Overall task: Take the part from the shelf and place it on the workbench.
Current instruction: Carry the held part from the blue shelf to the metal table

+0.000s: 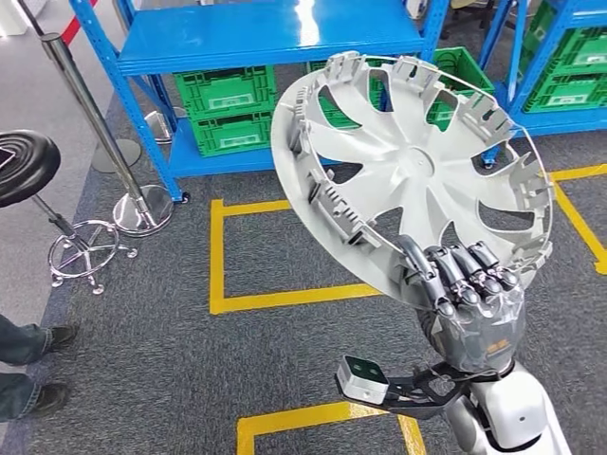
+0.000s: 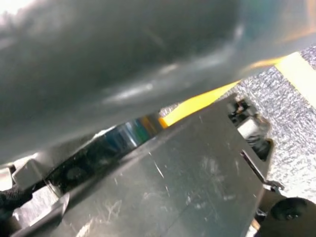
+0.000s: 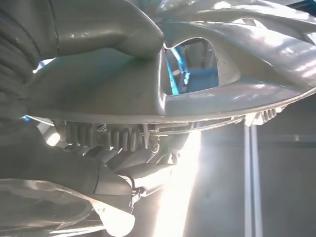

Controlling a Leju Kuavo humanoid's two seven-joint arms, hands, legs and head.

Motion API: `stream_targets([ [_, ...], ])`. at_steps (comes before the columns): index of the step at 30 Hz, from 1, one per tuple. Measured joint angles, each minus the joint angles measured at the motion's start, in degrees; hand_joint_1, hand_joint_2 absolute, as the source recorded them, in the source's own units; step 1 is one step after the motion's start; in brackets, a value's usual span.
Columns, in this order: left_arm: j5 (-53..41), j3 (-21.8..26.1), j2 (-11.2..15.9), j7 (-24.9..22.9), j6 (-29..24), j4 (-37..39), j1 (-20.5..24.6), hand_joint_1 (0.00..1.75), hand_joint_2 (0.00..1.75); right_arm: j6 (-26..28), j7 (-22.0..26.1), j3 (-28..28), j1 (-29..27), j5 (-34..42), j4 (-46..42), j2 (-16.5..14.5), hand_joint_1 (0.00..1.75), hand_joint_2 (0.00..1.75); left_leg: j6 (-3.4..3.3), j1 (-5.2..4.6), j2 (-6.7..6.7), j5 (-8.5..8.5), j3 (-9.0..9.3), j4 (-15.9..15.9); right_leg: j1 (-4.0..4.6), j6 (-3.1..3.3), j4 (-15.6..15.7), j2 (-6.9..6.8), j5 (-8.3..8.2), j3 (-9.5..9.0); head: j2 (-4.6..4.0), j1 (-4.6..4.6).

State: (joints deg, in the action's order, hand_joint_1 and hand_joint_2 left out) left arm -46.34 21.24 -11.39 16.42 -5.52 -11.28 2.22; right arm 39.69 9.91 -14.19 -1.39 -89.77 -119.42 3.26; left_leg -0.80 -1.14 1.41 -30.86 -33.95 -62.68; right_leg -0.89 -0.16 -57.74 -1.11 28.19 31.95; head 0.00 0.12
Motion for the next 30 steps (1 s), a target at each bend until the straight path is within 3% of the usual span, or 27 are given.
stream_targets([
  [2, 0.0, 0.0, 0.0, 0.0, -0.1, 0.0, 0.0, 0.0, 0.0, 0.0, 0.2, 0.0, -0.1, 0.0, -0.1, 0.0, 1.75, 1.75, 0.69, 0.54, -0.61, -3.9, -3.17, -7.8, -0.04, 0.24, 0.0, 0.75, -0.18, 0.25, 0.0, 0.23],
  [3, 0.0, 0.0, 0.1, 0.0, -0.1, 0.0, -0.1, 0.0, 0.0, 0.0, 0.3, 0.0, -0.1, 0.0, -0.1, 0.0, 1.75, 1.75, 0.9, 0.78, -0.67, -5.01, -4.52, -11.1, -0.05, 0.28, -0.1, 1.19, -0.24, 0.34, 0.0, 0.25],
  [4, -0.1, 0.0, 0.1, 0.0, -0.1, 0.0, -0.1, 0.0, 0.0, 0.0, 0.3, 0.0, -0.2, 0.0, -0.1, 0.0, 1.75, 1.75, 1.02, 0.96, -0.68, -4.98, -5.06, -12.5, -0.05, 0.26, -0.1, 1.65, -0.29, 0.38, 0.0, 0.25],
  [5, -0.1, 0.0, 0.1, 0.0, -0.1, 0.0, -0.1, 0.0, 0.0, 0.0, 0.3, 0.0, -0.3, 0.0, -0.1, 0.0, 1.75, 1.75, 1.05, 1.1, -0.72, -3.78, -4.52, -11.5, -0.06, 0.22, -0.1, 2.14, -0.34, 0.37, 0.0, 0.26],
  [6, -0.1, 0.0, 0.2, 0.0, -0.1, 0.0, -0.1, 0.0, 0.0, 0.0, 0.4, 0.0, -0.3, 0.0, -0.1, 0.0, 1.75, 1.75, 0.99, 1.23, -1.01, -1.68, -3.02, -8.3, -0.08, 0.15, -0.1, 2.67, -0.38, 0.32, 0.0, 0.26],
  [8, -0.2, 0.0, 0.2, -0.1, -0.2, 0.0, -0.2, 0.0, 0.0, 0.0, 0.7, 0.0, -0.3, 0.0, -0.2, 0.0, 1.75, 1.75, 0.67, 1.44, -2.84, 2.01, 0.65, -0.4, -0.09, -0.15, -0.2, 3.67, -0.52, 0.39, 0.0, 0.23],
  [10, -0.4, -0.1, 0.2, -0.1, -0.3, 0.0, -0.2, 0.0, 0.0, 0.0, 1.6, 0.1, -0.4, 0.0, -0.5, 0.0, 1.75, 1.75, 0.36, 1.45, -4.27, 2.89, 2.36, 3.8, -0.17, -0.79, -0.3, 4.54, -0.83, 0.95, 0.0, 0.24],
  [13, -0.5, -0.3, 0.1, -0.1, -0.4, 0.0, -0.1, 0.0, 0.0, 0.0, 3.4, 0.6, -1.0, 0.0, -1.2, 0.0, 1.75, 1.75, -0.34, 1.36, -3.42, 3.07, 2.36, 4.8, -0.39, -1.98, -0.1, 5.34, -1.18, 1.75, 0.0, 0.24],
  [15, -0.7, -0.4, 0.0, -0.1, -0.5, 0.0, -0.1, 0.0, 0.0, 0.0, 4.9, 1.3, -1.4, 0.0, -1.7, 0.0, 1.75, 1.75, -1.15, 1.51, -2.46, 3.63, 2.39, 5.5, -0.25, -2.43, -2.9, 4.01, 0.84, 3.21, -0.01, -0.09],
  [17, -0.9, -0.7, -0.1, -0.3, -0.5, 0.0, -0.1, 0.0, 0.0, 0.0, 6.3, 2.2, -1.6, 0.0, -2.0, 0.0, 1.75, 1.75, -1.55, 1.36, -1.45, 3.84, 2.25, 5.7, -0.17, -2.7, -10.1, 2.16, 4.79, 6.38, -0.01, -0.53],
  [19, -1.1, -1.0, -0.1, -0.6, -0.5, 0.0, -0.2, 0.0, 0.0, 0.0, 7.9, 3.3, -1.8, 0.0, -2.3, 0.0, 1.75, 1.75, -1.63, 1.1, -0.36, 3.88, 2.15, 5.6, -0.19, -2.88, -16.1, 1.57, 6.88, 8.8, 0.0, -0.69],
  [20, -1.1, -1.1, -0.1, -0.7, -0.5, 0.0, -0.3, 0.0, 0.0, 0.0, 8.6, 3.9, -2.0, 0.0, -2.5, 0.0, 1.75, 1.75, -1.65, 0.99, 0.16, 3.89, 2.14, 5.6, -0.19, -2.86, -16.0, 1.41, 6.29, 8.55, 0.0, -0.71],
  [21, -1.1, -1.2, -0.1, -0.9, -0.5, 0.0, -0.2, 0.0, 0.0, 0.0, 9.2, 4.5, -2.1, 0.0, -2.7, 0.0, 1.75, 1.75, -1.64, 0.9, 0.65, 3.88, 2.18, 5.6, -0.17, -2.75, -13.4, 1.1, 4.69, 7.07, 0.0, -0.74],
  [23, -1.1, -1.4, -0.2, -1.0, -0.4, 0.0, -0.2, 0.0, 0.0, 0.0, 10.0, 5.5, -2.2, 0.0, -3.1, 0.0, 1.75, 1.75, -1.49, 0.58, 1.49, 3.78, 2.26, 5.5, 0.09, -2.3, -4.9, -0.91, 1.28, 2.4, 0.0, -0.79],
  [25, -1.1, -1.5, -0.2, -1.0, -0.4, 0.0, -0.2, 0.0, 0.0, 0.0, 10.2, 6.1, -2.2, 0.0, -3.5, 0.0, 1.75, 1.75, -1.14, 0.19, 2.26, 3.7, 2.2, 5.3, 0.44, -1.7, 0.0, -2.54, 0.11, -0.28, 0.01, -0.77],
  [26, -1.1, -1.5, -0.2, -1.0, -0.4, 0.0, -0.2, 0.0, 0.0, 0.0, 10.3, 6.3, -2.3, 0.0, -3.6, 0.0, 1.75, 1.75, -0.95, 0.04, 2.7, 3.71, 2.15, 5.2, 0.6, -1.45, 0.5, -2.61, 0.21, -0.45, 0.01, -0.74],
  [28, -1.1, -1.5, -0.2, -1.0, -0.4, 0.0, -0.1, 0.0, 0.0, 0.0, 10.3, 6.7, -2.5, 0.0, -3.8, 0.0, 1.75, 1.75, -0.5, 0.09, 3.16, 3.48, 2.12, 4.9, 0.44, -0.87, 0.5, -1.5, -0.21, -0.2, 0.0, -0.73],
  [30, -1.1, -1.5, -0.2, -1.0, -0.4, 0.0, 0.0, 0.0, 0.0, 0.0, 10.3, 6.9, -2.6, 0.0, -3.9, 0.0, 1.75, 1.75, 0.19, 0.38, 1.51, 1.41, 1.2, 2.5, 0.14, -0.25, 0.7, -0.54, -0.62, 0.02, 0.0, -0.54],
])
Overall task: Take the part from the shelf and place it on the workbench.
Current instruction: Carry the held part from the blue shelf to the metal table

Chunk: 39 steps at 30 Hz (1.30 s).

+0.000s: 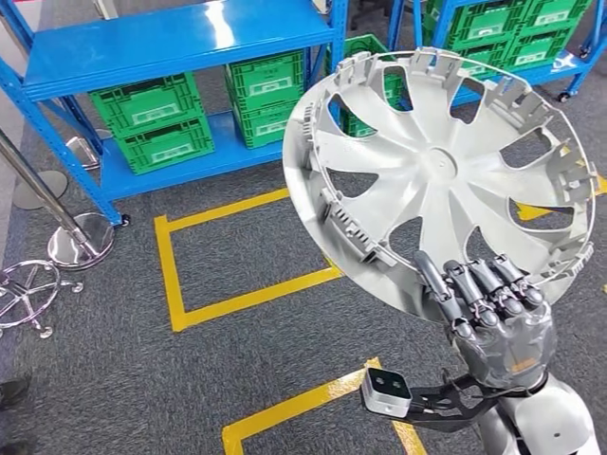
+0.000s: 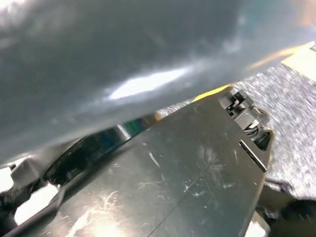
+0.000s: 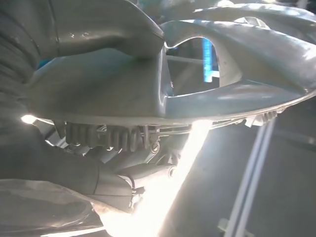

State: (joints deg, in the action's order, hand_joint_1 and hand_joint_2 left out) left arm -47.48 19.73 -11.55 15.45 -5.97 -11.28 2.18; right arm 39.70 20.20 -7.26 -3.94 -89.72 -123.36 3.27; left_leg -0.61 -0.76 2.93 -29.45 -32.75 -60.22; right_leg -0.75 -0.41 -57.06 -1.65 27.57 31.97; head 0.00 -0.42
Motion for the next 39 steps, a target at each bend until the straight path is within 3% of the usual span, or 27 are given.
stream_targets([
  [2, 0.0, 0.0, 0.1, 0.0, 0.0, 0.0, 0.0, 0.0, 0.0, 0.0, 0.0, 0.0, 0.0, 0.0, -0.1, 0.0, 1.75, 1.75, 0.59, 0.35, -1.9, -4.06, -2.93, -7.1, -0.1, 0.39, 0.0, 1.01, -0.28, 0.29, 0.0, 0.25],
  [3, 0.0, 0.0, 0.1, 0.0, 0.0, 0.0, 0.0, 0.0, 0.0, 0.0, 0.0, 0.1, -0.1, 0.0, -0.1, 0.0, 1.75, 1.75, 0.73, 0.45, -2.16, -5.74, -4.61, -11.1, -0.09, 0.48, 0.0, 1.6, -0.36, 0.43, 0.0, 0.28],
  [4, 0.0, 0.0, 0.1, 0.0, 0.0, 0.0, -0.1, 0.0, 0.0, 0.0, 0.0, 0.1, -0.1, 0.0, -0.1, 0.0, 1.75, 1.75, 0.79, 0.49, -2.21, -6.48, -5.74, -13.9, -0.09, 0.52, -0.1, 2.23, -0.42, 0.53, 0.0, 0.3],
  [5, 0.0, 0.0, 0.1, 0.0, 0.0, 0.0, -0.1, 0.0, 0.0, 0.0, 0.0, 0.1, -0.1, 0.0, -0.1, 0.0, 1.75, 1.75, 0.76, 0.51, -2.23, -6.02, -5.9, -14.5, -0.08, 0.51, -0.1, 2.87, -0.47, 0.57, 0.0, 0.3],
  [6, 0.0, 0.0, 0.1, 0.0, 0.0, 0.0, -0.1, 0.0, 0.0, 0.0, 0.1, 0.1, -0.2, 0.0, -0.1, 0.0, 1.75, 1.75, 0.64, 0.53, -2.35, -4.44, -4.95, -12.5, -0.08, 0.47, -0.2, 3.51, -0.5, 0.57, 0.0, 0.3],
  [7, 0.0, 0.0, 0.1, 0.0, 0.0, 0.0, -0.1, 0.0, 0.0, 0.0, 0.2, 0.2, -0.2, 0.0, -0.1, 0.0, 1.75, 1.75, 0.41, 0.54, -2.87, -2.14, -3.09, -8.7, -0.08, 0.42, -0.3, 4.14, -0.53, 0.54, 0.0, 0.3],
  [9, 0.0, 0.0, 0.1, 0.0, 0.0, 0.0, 0.0, 0.0, 0.0, 0.0, 1.0, 0.5, -0.2, 0.0, -0.1, 0.0, 1.75, 1.75, -0.2, 0.65, -5.25, 1.03, 0.48, -1.0, -0.09, 0.12, -0.4, 5.27, -0.66, 0.72, 0.0, 0.26],
  [11, -0.1, -0.1, 0.1, -0.1, 0.2, 0.0, 0.1, 0.0, 0.0, 0.0, 2.8, 1.2, -0.2, 0.0, -0.2, 0.0, 1.75, 1.75, -0.56, 0.65, -6.76, 1.5, 1.65, 2.1, -0.25, -0.54, -0.5, 6.23, -0.99, 1.31, 0.0, 0.36],
  [13, -0.1, -0.2, 0.1, -0.2, 0.3, 0.0, 0.1, 0.0, 0.0, 0.0, 5.2, 2.3, -0.4, 0.0, -0.3, 0.1, 1.75, 1.75, -0.85, 0.7, -5.92, 1.75, 1.61, 2.7, -0.43, -1.36, -0.4, 7.03, -1.28, 1.86, 0.0, 0.5],
  [15, -0.2, -0.3, -0.1, -0.2, 0.4, 0.0, 0.2, 0.0, 0.0, 0.0, 7.4, 3.5, -0.7, 0.0, -0.5, 0.3, 1.75, 1.75, -1.41, 0.96, -4.77, 2.28, 1.69, 3.5, -0.28, -1.92, -2.1, 5.74, 0.08, 3.03, 0.0, 0.24],
  [18, -0.2, -0.3, -0.2, -0.2, 0.4, 0.0, 0.2, 0.0, 0.0, 0.0, 9.6, 5.0, -0.9, 0.0, -0.6, 0.8, 1.75, 1.75, -1.81, 0.91, -2.9, 2.55, 1.51, 3.8, -0.2, -2.56, -12.6, 2.46, 5.55, 7.81, 0.0, -0.42],
  [19, -0.2, -0.3, -0.2, -0.2, 0.5, 0.0, 0.2, 0.0, 0.0, 0.0, 10.1, 5.5, -1.0, 0.0, -0.6, 1.0, 1.75, 1.75, -1.82, 0.85, -2.25, 2.55, 1.46, 3.7, -0.26, -2.73, -15.6, 2.14, 6.59, 9.05, 0.0, -0.45],
  [20, -0.2, -0.3, -0.2, -0.2, 0.5, 0.0, 0.2, 0.0, 0.0, 0.0, 10.5, 6.0, -1.1, 0.0, -0.6, 1.3, 1.75, 1.75, -1.81, 0.8, -1.62, 2.54, 1.45, 3.7, -0.3, -2.86, -16.7, 1.97, 6.61, 9.33, 0.0, -0.46],
  [21, -0.1, -0.3, -0.2, -0.2, 0.5, 0.0, 0.2, 0.0, 0.0, 0.0, 10.9, 6.4, -1.2, 0.0, -0.6, 1.5, 1.75, 1.75, -1.78, 0.79, -1.06, 2.51, 1.45, 3.7, -0.33, -2.91, -15.2, 1.75, 5.49, 8.35, 0.0, -0.48],
  [24, 0.0, -0.3, -0.2, -0.2, 0.7, 0.0, 0.4, 0.0, 0.0, 0.0, 11.8, 7.8, -1.4, 0.1, -0.7, 2.3, 1.75, 1.75, -1.31, 0.54, 0.26, 2.21, 1.48, 3.3, -0.17, -2.6, -3.3, -0.63, 0.92, 1.65, 0.0, -0.56],
  [26, 0.0, -0.3, -0.2, -0.3, 0.9, 0.0, 0.4, 0.0, 0.0, 0.0, 12.0, 8.5, -1.6, 0.1, -0.7, 2.8, 1.75, 1.75, -0.88, 0.16, 0.95, 2.08, 1.42, 3.0, 0.08, -2.04, 0.1, -1.52, 0.42, -0.18, 0.01, -0.56],
  [28, 0.0, -0.3, -0.2, -0.5, 1.0, 0.0, 0.4, 0.0, 0.0, 0.0, 12.0, 9.1, -2.0, 0.1, -0.8, 3.2, 1.75, 1.75, -0.51, 0.05, 1.67, 2.01, 1.42, 2.9, 0.09, -1.42, 0.0, -0.6, 0.18, -0.08, 0.01, -0.49],
  [30, 0.0, -0.4, -0.2, -0.7, 1.0, 0.0, 0.5, 0.0, 0.0, 0.0, 11.9, 9.7, -2.3, 0.1, -0.9, 3.5, 1.75, 1.75, 0.07, 0.22, 0.8, 0.53, 0.96, 1.4, -0.13, -0.74, 0.1, 0.26, -0.1, 0.05, 0.0, -0.34],
  [32, 0.0, -0.4, -0.1, -0.9, 1.1, 0.0, 0.5, 0.0, 0.0, 0.0, 11.9, 10.0, -2.3, 0.1, -0.9, 3.6, 1.75, 1.75, 0.58, 0.49, -1.2, -3.22, -1.47, -4.6, -0.3, -0.16, 0.2, 1.14, -0.34, 0.24, 0.0, -0.09],
  [34, 0.0, -0.5, 0.0, -0.9, 1.3, 0.0, 0.4, 0.0, 0.0, 0.0, 11.8, 10.1, -2.4, 0.1, -0.9, 3.7, 1.75, 1.75, 0.74, 0.62, -2.09, -6.41, -4.74, -12.3, -0.28, 0.08, 0.1, 2.22, -0.44, 0.46, 0.0, 0.03],
  [35, 0.0, -0.6, 0.1, -0.9, 1.3, 0.0, 0.4, 0.0, 0.0, 0.0, 11.8, 10.1, -2.4, 0.1, -0.9, 3.7, 1.75, 1.75, 0.7, 0.63, -2.2, -6.54, -5.46, -14.0, -0.27, 0.1, 0.1, 2.83, -0.46, 0.51, 0.0, 0.03],
  [36, 0.0, -0.8, 0.1, -0.9, 1.4, 0.0, 0.4, 0.0, 0.0, 0.0, 11.8, 10.2, -2.5, 0.1, -0.9, 3.8, 1.75, 1.75, 0.58, 0.63, -2.28, -5.48, -5.15, -13.4, -0.26, 0.11, 0.0, 3.48, -0.48, 0.5, 0.0, 0.03],
  [39, 0.0, -1.1, 0.2, -0.9, 1.4, 0.0, 0.4, 0.0, 0.0, 0.0, 11.8, 10.3, -2.6, 0.0, -0.9, 3.8, 1.75, 1.75, 0.2, 0.62, -2.61, -1.42, -2.4, -7.6, -0.25, 0.08, -0.1, 4.68, -0.49, 0.42, 0.0, 0.04],
])
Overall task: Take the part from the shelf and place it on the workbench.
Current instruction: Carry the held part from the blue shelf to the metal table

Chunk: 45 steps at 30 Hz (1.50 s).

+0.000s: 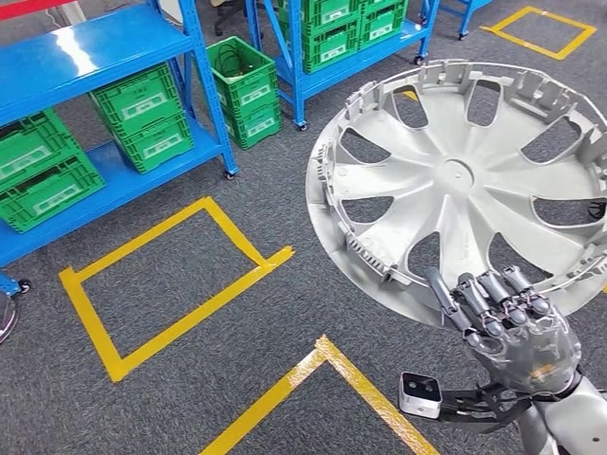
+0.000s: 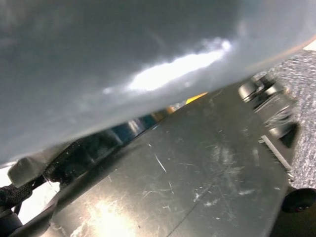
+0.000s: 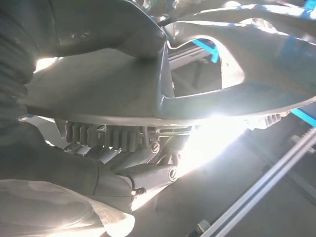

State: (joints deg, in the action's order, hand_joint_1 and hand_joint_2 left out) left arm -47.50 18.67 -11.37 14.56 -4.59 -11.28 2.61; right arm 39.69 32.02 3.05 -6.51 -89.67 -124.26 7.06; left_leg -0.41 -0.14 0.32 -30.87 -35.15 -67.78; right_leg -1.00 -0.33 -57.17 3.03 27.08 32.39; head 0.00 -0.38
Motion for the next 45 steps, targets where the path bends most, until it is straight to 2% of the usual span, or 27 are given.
stream_targets([
  [5, 0.0, -0.1, 0.0, 0.0, 0.0, 0.0, 0.0, 0.0, 0.0, 0.0, 0.0, 0.0, 0.0, 0.0, 0.0, 0.0, 1.75, 1.75, -0.17, 0.0, -0.39, 1.35, 1.26, 2.7, 0.0, -0.03, 0.0, 0.3, 0.0, -0.04, 0.0, 0.01],
  [7, 0.0, -0.2, 0.1, 0.0, 0.1, 0.0, 0.0, 0.0, 0.0, 0.0, 0.0, 0.2, -0.1, 0.0, 0.0, 0.1, 1.75, 1.75, -0.61, -0.01, -2.02, 2.48, 2.95, 7.1, -0.27, -0.99, 0.0, 1.81, -0.46, 0.66, 0.0, 0.03],
  [9, 0.0, -0.3, 0.3, 0.0, 0.5, 0.0, 0.2, 0.0, 0.0, 0.0, 0.2, 0.4, -0.1, 0.0, -0.1, 0.2, 1.75, 1.75, -1.21, 0.21, -2.68, 3.41, 4.3, 11.0, -0.4, -2.14, -0.9, 2.02, -0.08, 2.11, 0.0, -0.1],
  [11, 0.0, -0.3, 0.4, 0.0, 1.0, 0.0, 0.3, 0.0, 0.0, 0.0, 0.4, 0.5, 0.1, 0.0, -0.1, 0.3, 1.75, 1.75, -1.58, 0.39, -1.29, 3.75, 4.38, 11.5, -0.23, -2.53, -6.0, -0.62, 2.87, 4.67, 0.0, -0.6],
  [13, 0.0, -0.3, 0.6, 0.0, 1.2, 0.0, 0.3, 0.0, 0.0, 0.0, 0.6, 0.6, 0.2, 0.0, 0.0, 0.4, 1.75, 1.75, -1.73, 0.27, 0.0, 3.74, 4.27, 11.5, -0.26, -2.92, -13.7, -2.4, 6.27, 8.11, 0.0, -0.94],
  [14, 0.0, -0.3, 0.7, 0.0, 1.4, 0.0, 0.3, 0.0, 0.0, 0.0, 0.6, 0.6, 0.2, 0.0, 0.0, 0.4, 1.75, 1.75, -1.73, 0.22, 0.67, 3.7, 4.25, 11.5, -0.31, -3.08, -16.1, -2.69, 6.96, 9.09, 0.0, -0.95],
  [15, 0.0, -0.3, 0.8, 0.0, 1.5, 0.0, 0.3, 0.0, 0.0, 0.0, 0.7, 0.6, 0.2, 0.0, 0.1, 0.4, 1.75, 1.75, -1.69, 0.2, 1.28, 3.66, 4.24, 11.4, -0.35, -3.19, -16.4, -2.86, 6.61, 9.01, 0.0, -0.96],
  [16, 0.0, -0.3, 0.8, 0.0, 1.6, 0.0, 0.3, 0.0, 0.0, 0.0, 0.7, 0.6, 0.2, 0.0, 0.1, 0.4, 1.75, 1.75, -1.59, 0.21, 1.83, 3.59, 4.25, 11.4, -0.38, -3.26, -14.5, -3.09, 5.34, 7.8, 0.0, -0.97],
  [18, 0.0, -0.3, 0.9, 0.0, 1.7, 0.0, 0.4, 0.0, 0.0, 0.0, 0.7, 0.7, 0.3, 0.0, 0.2, 0.4, 1.75, 1.75, -1.17, 0.05, 2.68, 3.26, 4.27, 11.0, -0.34, -3.32, -6.9, -4.82, 2.14, 3.4, 0.0, -1.02],
  [20, 0.0, -0.3, 1.0, 0.1, 1.7, 0.0, 0.4, 0.0, 0.0, 0.0, 0.7, 0.8, 0.5, 0.0, 0.2, 0.4, 1.75, 1.75, -0.59, -0.37, 3.4, 2.89, 4.11, 10.4, -0.12, -2.72, -1.5, -6.56, 1.02, 0.34, 0.01, -1.06],
  [21, 0.0, -0.3, 1.0, 0.1, 1.8, 0.0, 0.4, 0.0, 0.0, 0.0, 0.7, 0.9, 0.6, 0.0, 0.3, 0.4, 1.75, 1.75, -0.38, -0.59, 3.82, 2.8, 4.03, 10.2, 0.02, -2.36, -0.8, -6.8, 1.24, 0.01, 0.01, -0.98],
  [23, 0.0, -0.3, 1.1, 0.1, 1.9, 0.0, 0.3, 0.0, 0.0, 0.0, 0.7, 1.0, 0.5, 0.0, 0.3, 0.4, 1.75, 1.75, -0.01, -0.56, 4.48, 2.49, 3.99, 9.9, -0.01, -1.56, -0.8, -5.79, 1.17, 0.14, 0.02, -0.72],
  [25, 0.0, -0.3, 1.1, 0.1, 2.0, 0.0, 0.4, 0.0, 0.0, 0.0, 0.7, 1.1, 0.3, 0.0, 0.3, 0.4, 1.75, 1.75, 0.46, -0.28, 3.15, 0.58, 3.23, 7.6, -0.12, -0.9, -0.8, -4.75, 1.03, 0.16, 0.02, -0.57],
  [27, 0.0, -0.3, 1.1, 0.2, 2.0, 0.0, 0.3, 0.0, 0.0, 0.0, 0.7, 1.1, 0.3, 0.0, 0.4, 0.4, 1.75, 1.75, 0.72, -0.07, 1.02, -3.07, 0.45, 1.1, -0.11, -0.41, -0.7, -3.73, 1.01, 0.16, 0.01, -0.38],
  [28, 0.0, -0.3, 1.1, 0.2, 2.0, 0.0, 0.3, 0.0, 0.0, 0.0, 0.7, 1.1, 0.3, 0.0, 0.4, 0.4, 1.75, 1.75, 0.74, -0.05, 0.54, -4.69, -1.35, -2.9, -0.04, -0.26, -0.8, -3.13, 1.03, 0.17, 0.01, -0.32],
  [29, 0.1, -0.3, 1.2, 0.2, 2.0, 0.0, 0.1, 0.0, 0.0, 0.0, 0.7, 1.1, 0.3, 0.0, 0.4, 0.4, 1.75, 1.75, 0.68, -0.05, 0.37, -5.35, -2.71, -5.6, 0.05, -0.18, -0.8, -2.45, 1.04, 0.14, 0.0, -0.3],
  [30, 0.1, -0.3, 1.2, 0.2, 2.0, 0.0, 0.1, 0.0, 0.0, 0.0, 0.7, 1.1, 0.3, 0.0, 0.4, 0.4, 1.75, 1.75, 0.54, -0.06, 0.29, -4.9, -3.29, -6.6, 0.15, -0.16, -0.8, -1.74, 1.05, 0.08, 0.01, -0.28],
  [31, 0.1, -0.3, 1.2, 0.2, 2.0, 0.0, 0.0, 0.0, 0.0, 0.0, 0.7, 1.1, 0.3, 0.0, 0.5, 0.4, 1.75, 1.75, 0.31, -0.07, 0.19, -3.37, -2.92, -5.4, 0.24, -0.14, -0.8, -1.02, 1.06, -0.03, 0.01, -0.28],
  [32, 0.1, -0.3, 1.2, 0.2, 2.0, 0.0, 0.0, 0.0, 0.0, 0.0, 0.7, 1.2, 0.3, 0.0, 0.5, 0.4, 1.75, 1.75, -0.02, -0.09, -0.15, -0.98, -1.6, -2.1, 0.32, -0.14, -0.8, -0.31, 1.08, -0.2, 0.01, -0.28],
  [34, 0.2, -0.3, 1.3, 0.1, 2.0, 0.0, 0.1, 0.0, 0.0, 0.0, 0.7, 1.4, 0.4, 0.0, 0.5, 0.4, 1.75, 1.75, -0.74, -0.07, -2.05, 2.6, 1.41, 5.1, 0.38, -0.21, -0.9, 0.89, 1.15, -0.32, 0.01, -0.34],
  [36, 0.3, -0.3, 1.4, -0.4, 1.9, 0.0, 0.2, 0.0, 0.0, 0.0, 0.6, 1.6, 0.5, 0.0, 0.5, 0.4, 1.75, 1.75, -1.1, -0.14, -3.41, 3.25, 2.75, 8.4, 0.19, -0.62, -0.9, 1.82, 1.03, 0.15, 0.01, -0.24],
  [38, 0.3, -0.3, 1.4, -1.1, 1.8, 0.0, 0.3, 0.0, 0.0, 0.0, 0.5, 1.8, 0.4, 0.0, 0.5, 0.4, 1.75, 1.75, -1.2, -0.05, -2.84, 3.1, 2.91, 9.4, 0.0, -1.31, -0.9, 2.51, 0.84, 0.71, 0.01, -0.07],
  [40, 0.3, -0.3, 1.4, -1.5, 1.7, 0.0, 0.3, 0.0, 0.0, 0.0, 0.5, 2.1, 0.3, 0.0, 0.6, 0.4, 1.75, 1.75, -1.43, 0.26, -1.91, 3.36, 3.21, 10.3, 0.14, -1.88, -2.1, 1.15, 1.79, 1.68, 0.01, -0.34],
  [41, 0.3, -0.3, 1.3, -1.5, 1.6, 0.0, 0.3, 0.0, 0.0, 0.0, 0.5, 2.2, 0.4, 0.1, 0.6, 0.4, 1.75, 1.75, -1.55, 0.4, -1.38, 3.51, 3.35, 10.6, 0.21, -2.1, -4.3, -0.09, 3.11, 2.81, 0.0, -0.58],
  [43, 0.2, -0.3, 1.4, -2.2, 1.6, 0.0, 0.3, 0.0, 0.0, 0.0, 0.5, 2.3, 0.5, 0.1, 0.6, 0.4, 1.75, 1.75, -1.71, 0.28, -0.3, 3.51, 3.4, 10.7, 0.16, -2.54, -11.6, -2.13, 6.45, 6.4, 0.0, -1.02],
  [44, -0.1, -0.3, 1.5, -3.0, 1.3, 0.0, 0.2, 0.0, 0.0, 0.0, 0.6, 2.3, 0.5, 0.1, 0.6, 0.4, 1.75, 1.75, -1.74, 0.24, 0.31, 3.48, 3.42, 10.7, 0.09, -2.74, -14.9, -2.48, 7.49, 8.06, 0.0, -1.09],
  [45, -0.6, -0.4, 1.6, -4.1, 0.9, 0.0, 0.1, 0.0, 0.0, 0.0, 0.6, 2.4, 0.4, 0.1, 0.6, 0.4, 1.75, 1.75, -1.74, 0.2, 0.91, 3.42, 3.46, 10.7, 0.02, -2.9, -16.6, -2.65, 7.56, 8.95, 0.0, -1.09],
])
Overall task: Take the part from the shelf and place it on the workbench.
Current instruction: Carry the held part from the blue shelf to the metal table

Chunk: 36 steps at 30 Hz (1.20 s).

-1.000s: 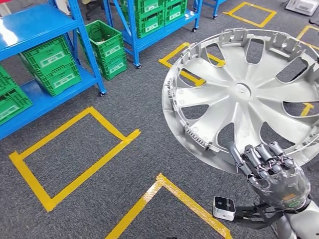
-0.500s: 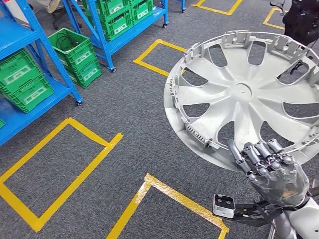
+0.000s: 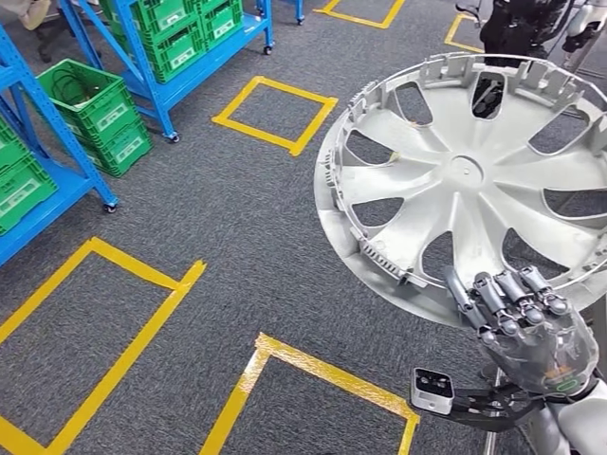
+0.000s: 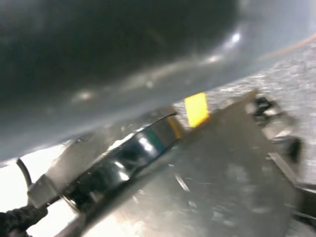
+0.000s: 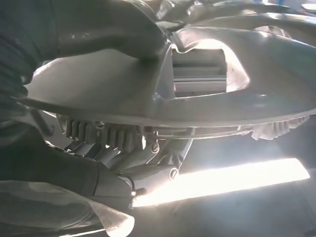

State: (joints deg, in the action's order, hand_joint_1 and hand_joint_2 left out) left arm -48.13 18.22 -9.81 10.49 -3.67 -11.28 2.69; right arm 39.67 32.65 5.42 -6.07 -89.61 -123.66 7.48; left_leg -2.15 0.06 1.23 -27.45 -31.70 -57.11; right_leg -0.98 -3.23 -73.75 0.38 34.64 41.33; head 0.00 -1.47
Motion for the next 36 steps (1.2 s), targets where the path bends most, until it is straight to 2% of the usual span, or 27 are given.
stream_targets([
  [1, -0.7, -0.2, 0.1, -1.1, -0.5, 0.0, -0.1, 0.0, 0.0, 0.0, 0.1, 0.0, 0.0, 0.0, 0.0, 0.0, 1.75, 1.75, 0.04, -0.01, 0.55, -0.08, 0.07, 0.0, -0.07, -0.1, 0.6, -0.16, -1.02, -0.23, 0.0, -0.02],
  [2, -1.4, -0.5, 0.2, -2.3, -1.0, 0.0, -0.1, 0.0, 0.0, 0.0, 0.2, 0.1, 0.0, 0.0, 0.0, 0.0, 1.75, 1.75, 0.15, -0.01, 1.03, -0.19, 0.19, 0.0, -0.14, -0.14, 3.4, -0.52, -2.92, -1.65, 0.0, -0.02],
  [4, -2.4, -1.2, 0.4, -3.9, -1.4, 0.0, -0.2, 0.0, 0.0, 0.0, 0.3, 0.1, 0.1, 0.0, 0.1, 0.0, 1.75, 1.75, 0.59, -0.18, 1.78, -0.54, 0.44, -0.2, -0.03, -0.02, 11.6, -2.64, -6.21, -5.9, 0.0, -0.08],
  [5, -2.7, -1.5, 0.5, -4.4, -1.3, 0.0, -0.2, 0.0, 0.0, 0.0, 0.4, 0.1, 0.2, 0.0, 0.1, 0.0, 1.75, 1.75, 0.86, -0.36, 2.11, -0.67, 0.49, -0.3, 0.12, 0.27, 14.4, -3.53, -6.97, -7.43, 0.01, -0.09],
  [6, -2.9, -1.7, 0.6, -4.6, -1.1, 0.0, -0.3, 0.0, 0.0, 0.0, 0.5, 0.1, 0.2, 0.0, 0.1, 0.0, 1.75, 1.75, 1.1, -0.55, 2.48, -0.75, 0.51, -0.4, 0.29, 0.6, 15.7, -4.09, -7.05, -8.15, 0.02, -0.02],
  [8, -2.9, -2.0, 0.8, -4.8, -0.8, 0.0, -0.4, 0.0, 0.0, 0.0, 0.6, 0.1, 0.3, 0.0, 0.2, 0.0, 1.75, 1.75, 1.49, -0.7, 3.35, -0.84, 0.57, -0.5, 0.45, 1.42, 15.8, -3.34, -7.03, -8.07, 0.02, 0.16],
  [9, -2.9, -2.2, 0.9, -4.8, -0.7, 0.0, -0.5, 0.0, 0.0, 0.0, 0.6, 0.1, 0.2, 0.0, 0.2, 0.0, 1.75, 1.75, 1.77, -0.6, 3.21, -1.21, 0.59, -0.7, 0.4, 1.81, 15.8, -2.86, -7.14, -8.0, 0.02, 0.27],
  [10, -2.9, -2.4, 0.9, -4.8, -0.6, 0.0, -0.5, 0.0, 0.0, 0.0, 0.7, 0.1, 0.2, 0.0, 0.2, 0.0, 1.75, 1.75, 2.05, -0.46, 2.5, -2.1, 0.29, -1.7, 0.35, 2.23, 15.9, -2.37, -7.26, -7.96, 0.02, 0.34],
  [11, -2.9, -2.5, 1.0, -4.8, -0.5, 0.0, -0.5, 0.0, 0.0, 0.0, 0.7, 0.1, 0.3, 0.0, 0.3, 0.0, 1.75, 1.75, 2.3, -0.32, 1.49, -3.58, -0.52, -3.7, 0.28, 2.6, 15.9, -1.91, -7.37, -7.96, 0.02, 0.44],
  [13, -2.9, -2.7, 1.0, -5.0, -0.2, 0.0, -0.5, 0.0, 0.0, 0.0, 0.7, 0.1, 0.4, 0.0, 0.3, 0.0, 1.75, 1.75, 2.48, -0.17, -0.34, -7.5, -3.7, -11.1, 0.31, 3.05, 16.0, -0.94, -7.46, -7.91, 0.01, 0.57],
  [14, -2.9, -2.7, 1.0, -5.1, -0.1, 0.0, -0.6, 0.0, 0.0, 0.0, 0.7, 0.1, 0.4, 0.0, 0.4, 0.0, 1.75, 1.75, 2.44, -0.18, -0.58, -8.89, -5.39, -14.9, 0.38, 3.14, 16.0, -0.35, -7.48, -7.89, 0.01, 0.6],
  [15, -2.9, -2.7, 1.1, -5.2, 0.0, 0.0, -0.7, 0.0, 0.0, 0.0, 0.7, 0.1, 0.4, 0.0, 0.5, 0.0, 1.75, 1.75, 2.35, -0.2, -0.67, -9.27, -6.45, -17.1, 0.45, 3.2, 15.9, 0.31, -7.5, -7.89, 0.01, 0.6],
  [16, -2.9, -2.7, 1.1, -5.3, 0.1, 0.0, -0.7, 0.0, 0.0, 0.0, 0.7, 0.1, 0.4, 0.0, 0.6, 0.0, 1.75, 1.75, 2.17, -0.22, -0.75, -8.44, -6.52, -17.1, 0.52, 3.23, 15.9, 1.02, -7.51, -7.9, 0.01, 0.6],
  [17, -2.9, -2.7, 1.2, -5.3, 0.2, 0.0, -0.8, 0.0, 0.0, 0.0, 0.7, 0.1, 0.4, 0.0, 0.7, 0.0, 1.75, 1.75, 1.91, -0.25, -1.01, -6.56, -5.5, -14.8, 0.57, 3.23, 15.9, 1.74, -7.53, -7.95, 0.01, 0.6],
  [19, -2.9, -2.7, 1.3, -5.4, 0.3, 0.0, -0.7, 0.0, 0.0, 0.0, 0.7, 0.1, 0.4, 0.0, 0.8, 0.0, 1.75, 1.75, 1.18, -0.26, -2.93, -2.38, -1.93, -6.9, 0.64, 3.13, 15.8, 2.97, -7.57, -8.01, 0.01, 0.56],
  [20, -2.9, -2.7, 1.3, -5.4, 0.3, 0.0, -0.7, 0.0, 0.0, 0.0, 0.7, 0.1, 0.5, 0.0, 0.9, 0.0, 1.75, 1.75, 0.9, -0.25, -4.01, -1.26, -0.51, -3.7, 0.59, 2.96, 15.7, 3.54, -7.65, -7.88, 0.01, 0.56],
  [22, -2.9, -2.8, 1.4, -5.4, 0.3, 0.0, -0.7, 0.0, 0.0, 0.0, 0.7, 0.1, 0.7, 0.0, 1.0, 0.0, 1.75, 1.75, 0.65, -0.3, -5.1, -1.04, 0.44, -1.3, 0.33, 2.36, 15.7, 4.56, -7.99, -7.38, 0.01, 0.69],
  [24, -2.9, -2.8, 1.4, -5.4, 0.3, 0.0, -0.6, 0.0, 0.0, 0.0, 0.7, 0.1, 0.7, 0.0, 1.1, 0.0, 1.75, 1.75, 0.53, -0.23, -4.08, -0.75, 0.57, -0.6, 0.14, 1.71, 15.8, 5.36, -8.23, -6.89, 0.01, 0.87],
  [26, -2.9, -2.8, 1.4, -5.4, 0.3, 0.0, -0.7, 0.0, 0.0, 0.0, 0.7, 0.0, 0.8, 0.0, 1.2, 0.0, 1.75, 1.75, 0.22, 0.0, -2.81, -0.23, 0.83, 0.3, 0.28, 1.24, 13.6, 3.81, -6.7, -5.54, 0.0, 0.55],
  [28, -2.9, -2.8, 1.3, -5.4, 0.3, 0.0, -0.7, 0.0, 0.0, 0.0, 0.7, -0.1, 0.9, 0.0, 1.3, 0.0, 1.75, 1.75, 0.0, -0.04, -1.52, 0.0, 0.86, 0.7, 0.32, 0.82, 6.9, 1.09, -3.23, -2.43, 0.0, 0.17],
  [29, -2.9, -2.9, 1.3, -5.4, 0.3, 0.0, -0.8, 0.0, 0.0, 0.0, 0.7, -0.1, 0.9, 0.0, 1.3, 0.0, 1.75, 1.75, -0.04, -0.11, -0.85, 0.0, 0.81, 0.7, 0.24, 0.6, 3.2, 0.38, -1.73, -0.76, 0.0, 0.1],
  [30, -2.9, -2.9, 1.3, -5.4, 0.4, 0.0, -0.8, 0.0, 0.0, 0.0, 0.7, -0.1, 0.9, 0.0, 1.4, 0.0, 1.75, 1.75, -0.04, -0.18, -0.19, -0.03, 0.79, 0.6, 0.16, 0.43, 0.7, 0.03, -1.03, 0.34, 0.0, 0.11],
  [31, -2.9, -2.9, 1.3, -5.4, 0.4, 0.0, -0.9, 0.0, 0.0, 0.0, 0.7, -0.2, 0.9, 0.0, 1.6, 0.0, 1.75, 1.75, -0.03, -0.21, 0.44, -0.06, 0.79, 0.6, 0.11, 0.31, 0.3, -0.18, -1.4, 0.39, 0.0, 0.11],
  [32, -2.9, -2.9, 1.3, -5.4, 0.4, 0.0, -0.8, 0.0, 0.0, 0.0, 0.7, -0.2, 0.9, 0.0, 1.7, 0.0, 1.75, 1.75, 0.03, -0.22, 1.01, -0.1, 0.81, 0.6, 0.06, 0.26, 2.2, -0.43, -2.74, -0.74, 0.0, 0.1],
  [34, -2.9, -2.9, 1.3, -5.3, 0.5, 0.0, -0.8, 0.0, 0.0, 0.0, 0.7, -0.2, 0.9, 0.0, 1.8, 0.0, 1.75, 1.75, 0.31, -0.31, 1.94, -0.28, 0.95, 0.6, 0.16, 0.3, 10.4, -2.05, -5.99, -5.3, 0.0, 0.08],
  [35, -2.8, -2.9, 1.3, -5.3, 0.5, 0.0, -0.7, 0.0, 0.0, 0.0, 0.7, -0.2, 0.9, 0.0, 1.8, 0.0, 1.75, 1.75, 0.54, -0.45, 2.29, -0.4, 0.97, 0.5, 0.27, 0.56, 13.8, -2.79, -6.91, -7.27, 0.01, 0.09],
  [36, -2.8, -2.9, 1.3, -5.2, 0.5, 0.0, -0.7, 0.0, 0.0, 0.0, 0.7, -0.2, 0.9, 0.0, 1.8, 0.0, 1.75, 1.75, 0.78, -0.6, 2.64, -0.48, 0.99, 0.4, 0.41, 0.86, 15.8, -3.3, -7.23, -8.46, 0.01, 0.11],
])
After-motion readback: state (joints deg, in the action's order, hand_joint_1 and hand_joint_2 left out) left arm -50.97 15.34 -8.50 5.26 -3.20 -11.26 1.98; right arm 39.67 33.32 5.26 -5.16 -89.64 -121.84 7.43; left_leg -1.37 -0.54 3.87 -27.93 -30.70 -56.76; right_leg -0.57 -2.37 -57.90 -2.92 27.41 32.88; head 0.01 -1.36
